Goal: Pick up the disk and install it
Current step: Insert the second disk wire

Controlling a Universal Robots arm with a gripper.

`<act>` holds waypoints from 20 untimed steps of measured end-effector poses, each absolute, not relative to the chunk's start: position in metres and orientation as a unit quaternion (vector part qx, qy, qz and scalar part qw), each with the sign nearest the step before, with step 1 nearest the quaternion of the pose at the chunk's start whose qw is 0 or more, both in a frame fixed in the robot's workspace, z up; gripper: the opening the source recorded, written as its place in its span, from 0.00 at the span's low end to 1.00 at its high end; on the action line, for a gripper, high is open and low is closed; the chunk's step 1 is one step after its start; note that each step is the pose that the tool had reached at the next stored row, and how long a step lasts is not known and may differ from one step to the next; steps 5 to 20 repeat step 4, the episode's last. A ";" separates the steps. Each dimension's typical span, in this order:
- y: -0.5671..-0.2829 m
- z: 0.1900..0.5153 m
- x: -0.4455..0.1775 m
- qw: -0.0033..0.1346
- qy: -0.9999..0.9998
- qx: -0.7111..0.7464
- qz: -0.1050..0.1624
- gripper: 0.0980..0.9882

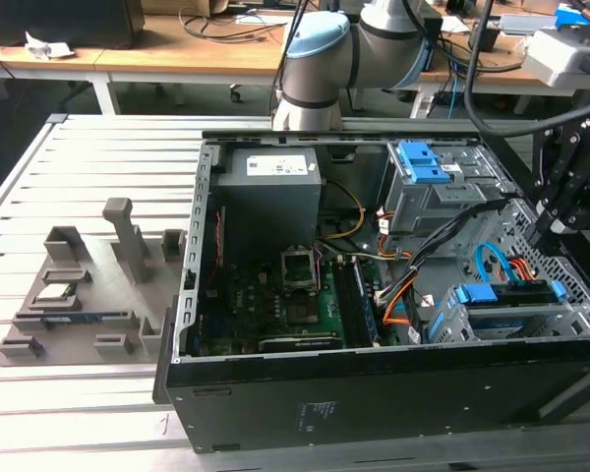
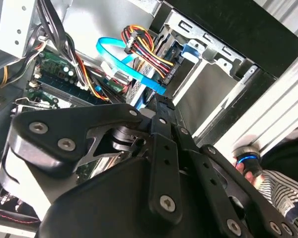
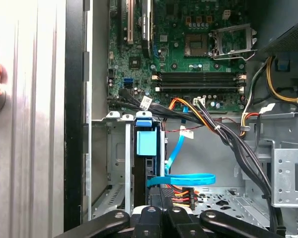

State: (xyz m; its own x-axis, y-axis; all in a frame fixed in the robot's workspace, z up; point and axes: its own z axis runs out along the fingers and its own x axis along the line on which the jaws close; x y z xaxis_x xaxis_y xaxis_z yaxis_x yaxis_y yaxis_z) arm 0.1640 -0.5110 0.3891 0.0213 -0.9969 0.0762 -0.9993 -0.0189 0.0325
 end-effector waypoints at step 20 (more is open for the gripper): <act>-0.511 0.389 0.164 0.038 -0.699 0.714 0.016 0.01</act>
